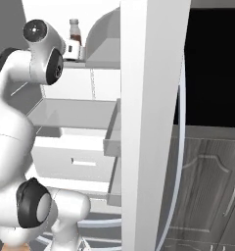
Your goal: Pick the two tangerines from the fridge and place them on the plate next to the blender to make a fruit smoothie.
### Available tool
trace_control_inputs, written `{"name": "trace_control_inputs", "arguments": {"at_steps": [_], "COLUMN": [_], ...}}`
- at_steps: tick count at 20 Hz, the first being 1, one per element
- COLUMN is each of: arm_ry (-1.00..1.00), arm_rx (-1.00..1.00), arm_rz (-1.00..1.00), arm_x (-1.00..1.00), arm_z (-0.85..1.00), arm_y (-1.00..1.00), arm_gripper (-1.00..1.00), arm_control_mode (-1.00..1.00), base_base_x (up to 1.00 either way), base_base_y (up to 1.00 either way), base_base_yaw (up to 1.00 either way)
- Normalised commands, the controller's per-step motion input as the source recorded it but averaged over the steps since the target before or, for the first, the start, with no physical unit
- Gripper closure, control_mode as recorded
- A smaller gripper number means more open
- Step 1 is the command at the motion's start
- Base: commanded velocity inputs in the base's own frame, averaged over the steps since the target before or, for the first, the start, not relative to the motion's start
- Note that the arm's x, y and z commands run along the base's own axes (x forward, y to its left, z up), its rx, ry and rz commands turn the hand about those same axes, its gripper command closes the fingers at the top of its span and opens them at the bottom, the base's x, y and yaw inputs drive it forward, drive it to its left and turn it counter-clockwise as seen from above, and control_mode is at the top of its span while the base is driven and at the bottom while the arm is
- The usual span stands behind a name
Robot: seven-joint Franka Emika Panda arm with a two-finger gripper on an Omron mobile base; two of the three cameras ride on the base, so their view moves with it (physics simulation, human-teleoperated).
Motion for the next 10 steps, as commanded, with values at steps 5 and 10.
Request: {"name": "trace_control_inputs", "arguments": {"at_steps": [5, 10], "arm_ry": [0.02, 0.11], "arm_rx": [0.00, 0.00], "arm_rz": [0.00, 0.00], "arm_x": [1.00, 0.87], "arm_z": [-0.03, 0.00], "arm_y": [0.02, 0.07], "arm_gripper": [-1.00, -1.00], "arm_control_mode": [-1.00, -1.00], "base_base_x": [0.00, 0.00], "base_base_y": [0.00, 0.00], "base_base_yaw": [0.00, 0.00]}}
